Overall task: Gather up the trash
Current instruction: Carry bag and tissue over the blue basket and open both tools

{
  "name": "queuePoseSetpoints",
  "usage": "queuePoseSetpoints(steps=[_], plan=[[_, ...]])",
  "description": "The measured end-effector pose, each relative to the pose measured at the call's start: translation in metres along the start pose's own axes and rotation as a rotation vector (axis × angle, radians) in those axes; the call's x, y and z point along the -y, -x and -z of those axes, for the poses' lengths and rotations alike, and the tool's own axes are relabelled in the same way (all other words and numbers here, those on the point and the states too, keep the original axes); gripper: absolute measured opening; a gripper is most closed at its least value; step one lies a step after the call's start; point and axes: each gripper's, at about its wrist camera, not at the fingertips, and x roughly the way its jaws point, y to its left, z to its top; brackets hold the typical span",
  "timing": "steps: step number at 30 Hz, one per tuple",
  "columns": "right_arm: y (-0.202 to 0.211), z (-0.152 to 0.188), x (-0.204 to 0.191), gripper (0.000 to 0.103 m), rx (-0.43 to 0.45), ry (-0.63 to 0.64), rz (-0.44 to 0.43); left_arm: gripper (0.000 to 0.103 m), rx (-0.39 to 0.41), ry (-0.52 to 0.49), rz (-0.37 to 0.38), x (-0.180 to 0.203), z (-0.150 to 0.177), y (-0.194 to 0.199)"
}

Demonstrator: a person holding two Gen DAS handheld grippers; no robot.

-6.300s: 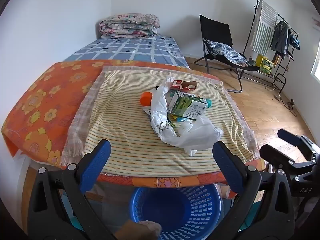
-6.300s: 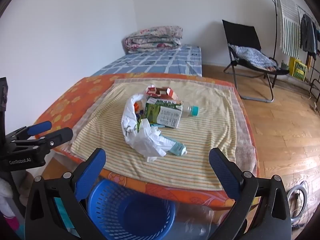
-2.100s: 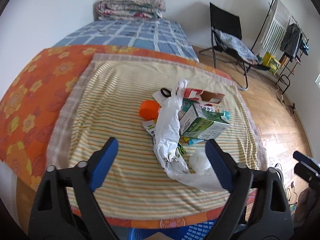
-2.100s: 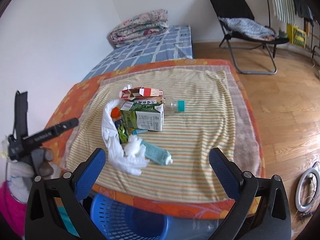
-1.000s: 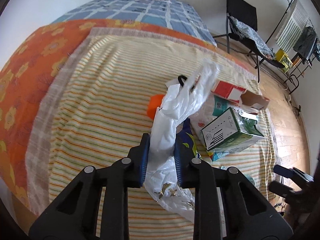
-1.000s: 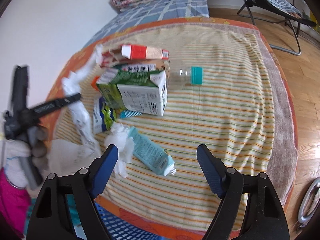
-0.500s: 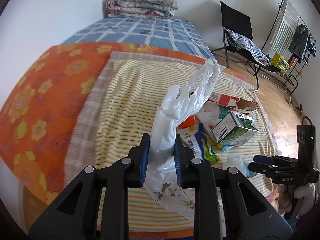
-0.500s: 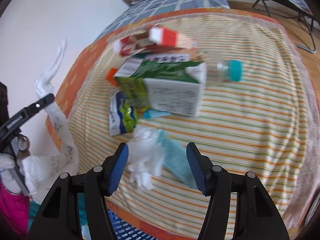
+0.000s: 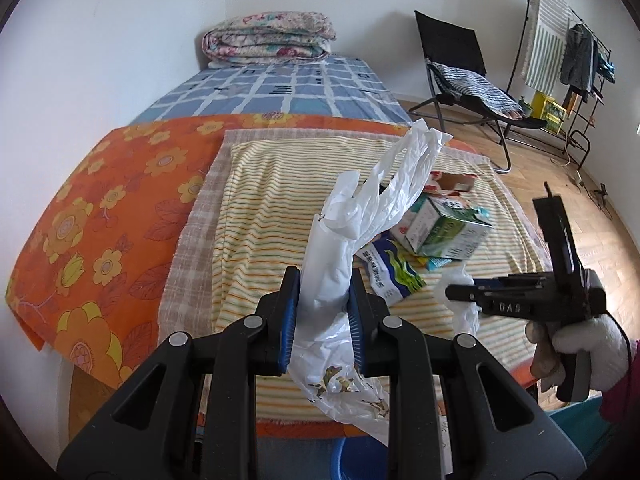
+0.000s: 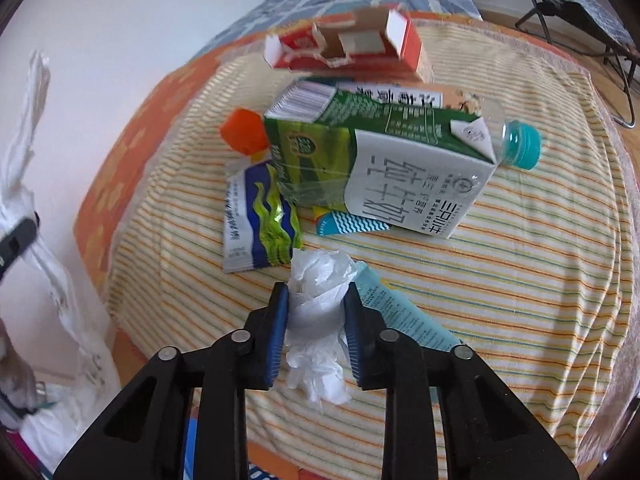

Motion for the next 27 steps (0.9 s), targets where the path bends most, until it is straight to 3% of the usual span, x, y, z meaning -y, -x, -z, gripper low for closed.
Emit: queuePoseSetpoints(steps=[7,16,20,27], plan=[[0.043,0.018,-0.01,0.024,0.053,-0.002,-0.066,0.022,0.055,-0.052,-0.022,0.022,0.013,0.021],[0.105,0.062,-0.027,0.024,0.12,0.064,-0.079,0.022,0.095,-0.122,-0.036,0.057,0.048,0.041],[0.112,0.08,-0.027,0.024,0.117,0.064,-0.085,0.023,0.089,-0.163,-0.034,0.075,0.069,0.042],[0.109,0.109,-0.023,0.024,0.084,0.059,-0.101,0.023,0.049,-0.14,-0.005,0.084,0.094,0.039]])
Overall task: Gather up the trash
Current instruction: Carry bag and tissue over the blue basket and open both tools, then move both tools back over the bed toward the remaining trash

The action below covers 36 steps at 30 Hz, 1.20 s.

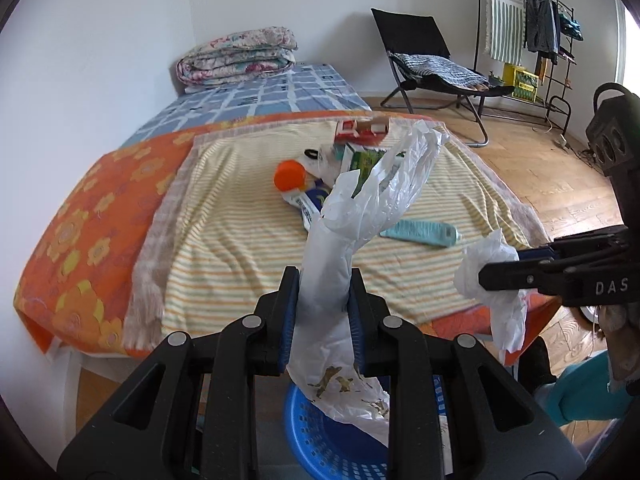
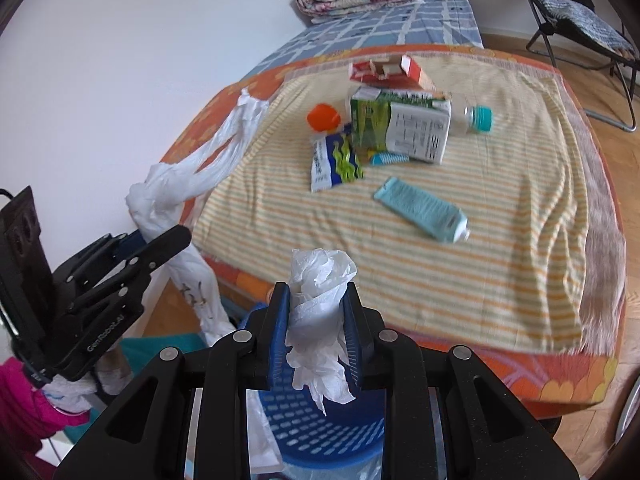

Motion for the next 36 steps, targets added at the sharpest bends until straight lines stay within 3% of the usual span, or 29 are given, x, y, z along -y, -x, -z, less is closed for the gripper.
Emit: queuePoseSetpoints(steps=[4,12,17,22,25,26,36], plan=[[-0.003,0.013,-0.005,0.024,-0.014,0.019,0.009,0.023,-0.009,-0.012,0.0,0.006,0.009,0.0],[-0.011,0.03,-0.012,0.024,-0.046,0.042,0.009,0.047,-0.044,-0.01,0.031,0.01,0.022,0.0],[-0.019,0.039,-0.013,0.027,-0.079,0.048,0.01,0.056,-0.068,-0.01,0.043,0.011,0.029,0.001],[-0.03,0.047,-0.015,0.033,-0.129,0.059,0.034,0.057,-0.088,0.011,0.042,0.008,0.032,0.001],[-0.034,0.049,-0.015,0.054,-0.141,0.067,0.066,0.057,-0.091,0.018,0.041,0.006,0.032,0.0],[-0.034,0.049,-0.015,0.056,-0.141,0.069,0.065,0.057,-0.09,0.018,0.039,0.005,0.032,0.0],[-0.032,0.049,-0.017,0.056,-0.127,0.087,0.089,0.057,-0.094,0.024,0.034,0.003,0.031,-0.001]])
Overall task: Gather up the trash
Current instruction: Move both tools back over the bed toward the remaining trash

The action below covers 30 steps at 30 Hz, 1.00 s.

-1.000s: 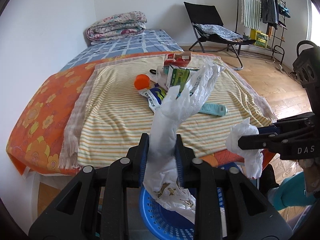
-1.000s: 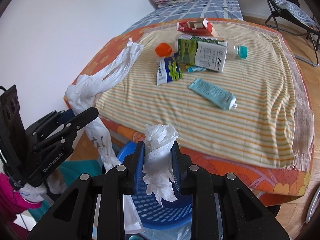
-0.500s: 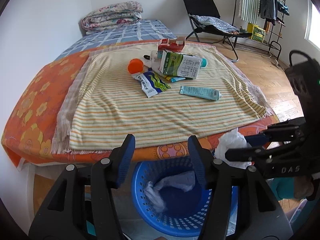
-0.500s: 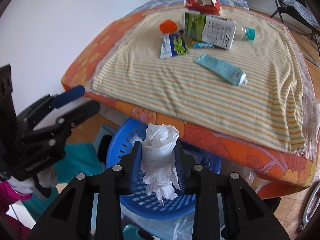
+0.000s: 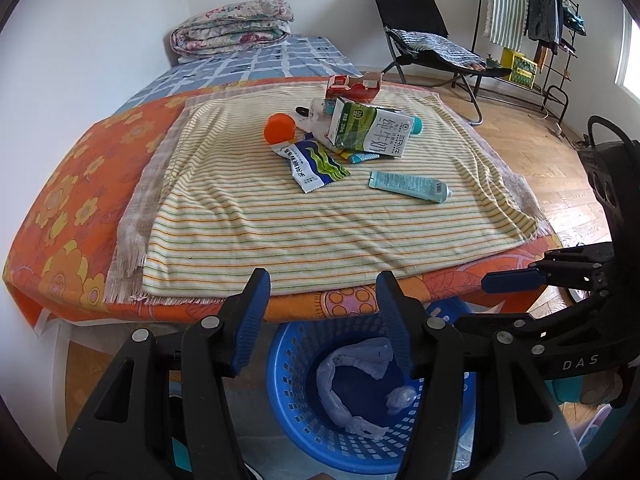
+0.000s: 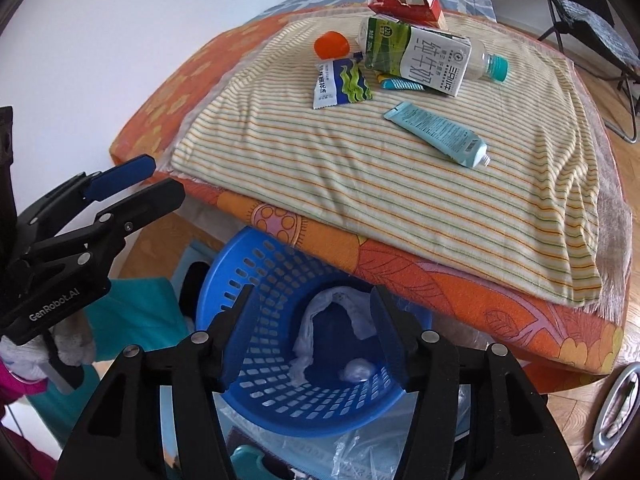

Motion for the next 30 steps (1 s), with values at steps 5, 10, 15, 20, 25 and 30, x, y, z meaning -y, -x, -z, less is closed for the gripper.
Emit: queuePoseSetpoints(steps=[5,10,15,20,25,30], plan=[[0.004,-0.001,-0.001,0.056,0.014,0.008,0.014,0.057,-0.006,0.014,-0.003,-0.003,-0.002,-0.002],[0.007,-0.004,0.001,0.057,0.031,0.012,0.028,0.069,-0.008,0.032,-0.007,-0.006,-0.007,-0.005],[0.009,-0.008,0.003,0.057,0.04,0.006,0.04,0.069,-0.017,0.048,-0.01,-0.009,-0.013,-0.008],[0.014,-0.016,0.008,0.058,0.058,-0.007,0.051,0.07,-0.039,0.07,-0.01,-0.018,-0.029,-0.016],[0.021,-0.024,0.013,0.067,0.088,-0.012,0.058,0.079,-0.071,0.127,0.024,-0.029,-0.052,-0.03],[0.024,-0.034,0.023,0.067,0.103,-0.022,0.07,0.079,-0.125,0.186,0.066,-0.039,-0.078,-0.055]])
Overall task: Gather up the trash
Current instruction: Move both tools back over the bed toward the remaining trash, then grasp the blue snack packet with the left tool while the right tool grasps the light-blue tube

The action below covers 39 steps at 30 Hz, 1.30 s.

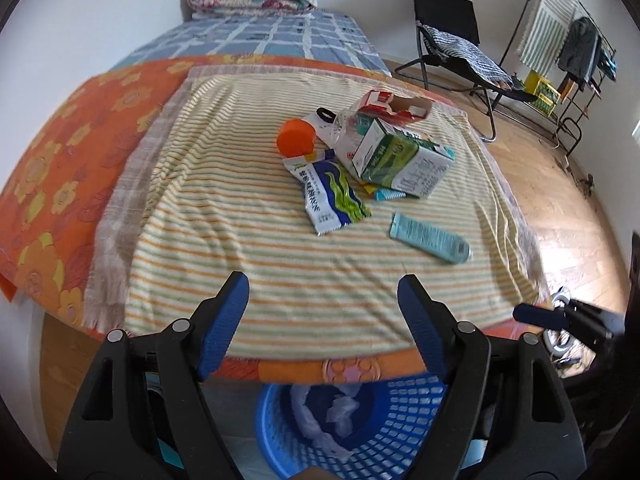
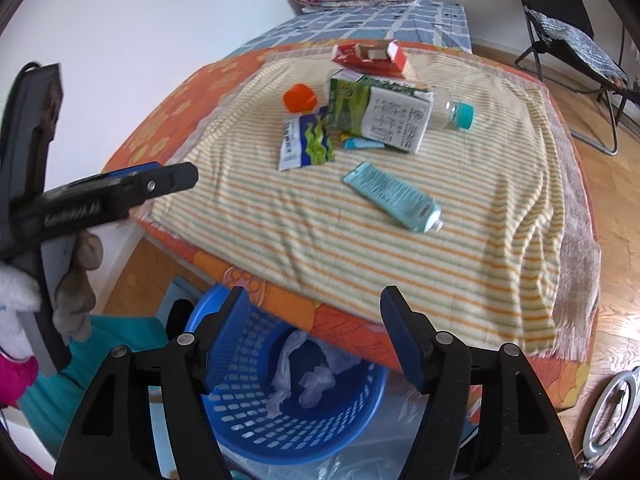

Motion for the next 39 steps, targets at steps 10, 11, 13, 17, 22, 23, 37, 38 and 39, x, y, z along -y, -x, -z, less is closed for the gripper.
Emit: queuePoseSetpoints(steps=[10,11,13,17,22,23,37,38,39], plan=[[-0.005,-0.03,0.03,0.068,0.013,0.005,0.061,0.079,-0.12,0.149,0.066,-0.014,-0.054,-0.062],[-0.007,-0.034,0.033,0.068,0.014,0.012,0.066,0.079,-0.125,0.164,0.067,-0.016,-0.058,-0.068],[-0.009,-0.038,0.037,0.068,0.016,0.02,0.076,0.079,-0.13,0.182,0.061,-0.017,-0.066,-0.076],[-0.017,-0.047,0.043,0.068,0.012,0.028,0.075,0.079,-0.14,0.222,0.048,-0.023,-0.081,-0.097],[-0.029,-0.053,0.043,0.068,-0.002,0.073,0.085,0.079,-0.16,0.276,0.041,-0.031,-0.092,-0.121],[-0.031,-0.054,0.043,0.068,-0.006,0.082,0.087,0.079,-0.163,0.281,0.039,-0.032,-0.093,-0.125],[-0.067,-0.068,0.053,0.068,-0.064,0.152,0.124,0.079,-0.183,0.278,-0.015,-0.023,-0.105,-0.167],[-0.069,-0.068,0.053,0.068,-0.066,0.156,0.126,0.079,-0.182,0.268,-0.027,-0.021,-0.106,-0.169],[-0.07,-0.069,0.053,0.068,-0.067,0.158,0.128,0.079,-0.18,0.259,-0.034,-0.019,-0.107,-0.171]])
